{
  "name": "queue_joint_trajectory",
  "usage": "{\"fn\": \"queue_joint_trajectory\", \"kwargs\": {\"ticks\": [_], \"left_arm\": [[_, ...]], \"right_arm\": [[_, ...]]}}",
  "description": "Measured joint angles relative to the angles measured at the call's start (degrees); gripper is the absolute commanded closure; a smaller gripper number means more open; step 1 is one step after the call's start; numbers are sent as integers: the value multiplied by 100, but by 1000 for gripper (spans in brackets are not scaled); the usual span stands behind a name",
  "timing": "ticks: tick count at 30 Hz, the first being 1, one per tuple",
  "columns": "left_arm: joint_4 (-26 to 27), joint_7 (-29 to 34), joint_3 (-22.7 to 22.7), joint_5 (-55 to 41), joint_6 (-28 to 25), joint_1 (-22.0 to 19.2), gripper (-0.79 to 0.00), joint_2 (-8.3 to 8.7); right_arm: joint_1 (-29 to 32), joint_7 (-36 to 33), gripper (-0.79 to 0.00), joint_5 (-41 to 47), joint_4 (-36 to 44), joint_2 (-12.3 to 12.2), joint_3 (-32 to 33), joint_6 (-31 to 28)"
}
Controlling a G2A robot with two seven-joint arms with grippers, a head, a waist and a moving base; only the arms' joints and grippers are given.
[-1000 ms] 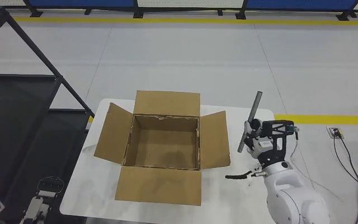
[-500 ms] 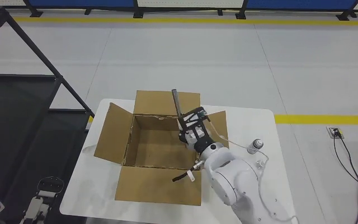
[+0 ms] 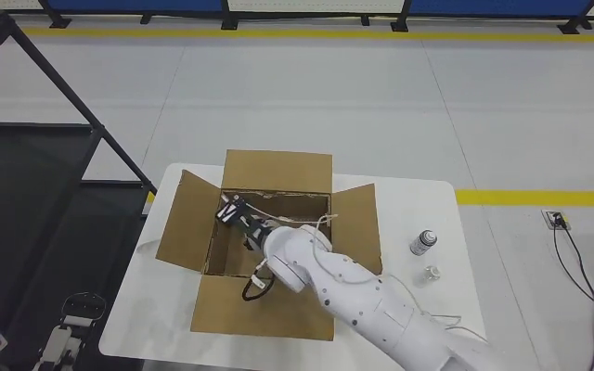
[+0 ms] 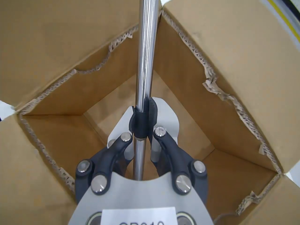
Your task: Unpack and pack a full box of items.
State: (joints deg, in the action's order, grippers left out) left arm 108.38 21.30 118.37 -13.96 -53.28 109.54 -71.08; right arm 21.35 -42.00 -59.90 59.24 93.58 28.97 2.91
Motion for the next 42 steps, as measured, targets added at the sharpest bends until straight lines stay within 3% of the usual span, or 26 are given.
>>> {"fn": "queue_joint_trajectory", "kwargs": {"ticks": [11,23,26,30,32,42], "left_arm": [[0,0,0,0,0,0,-785,0],[0,0,0,0,0,0,-785,0],[0,0,0,0,0,0,-785,0],[0,0,0,0,0,0,-785,0],[0,0,0,0,0,0,-785,0],[0,0,0,0,0,0,-785,0]], "right_arm": [[-517,-200,0,506,-2153,747,-331,-260],[-751,-79,0,728,-3549,1349,-414,-504],[-762,-9,0,757,-3781,1450,-407,-575],[-796,65,-163,790,-4035,1553,-378,-645],[-819,100,-206,820,-4150,1594,-350,-699],[-911,372,-209,901,-4508,1659,-198,-941]]}}
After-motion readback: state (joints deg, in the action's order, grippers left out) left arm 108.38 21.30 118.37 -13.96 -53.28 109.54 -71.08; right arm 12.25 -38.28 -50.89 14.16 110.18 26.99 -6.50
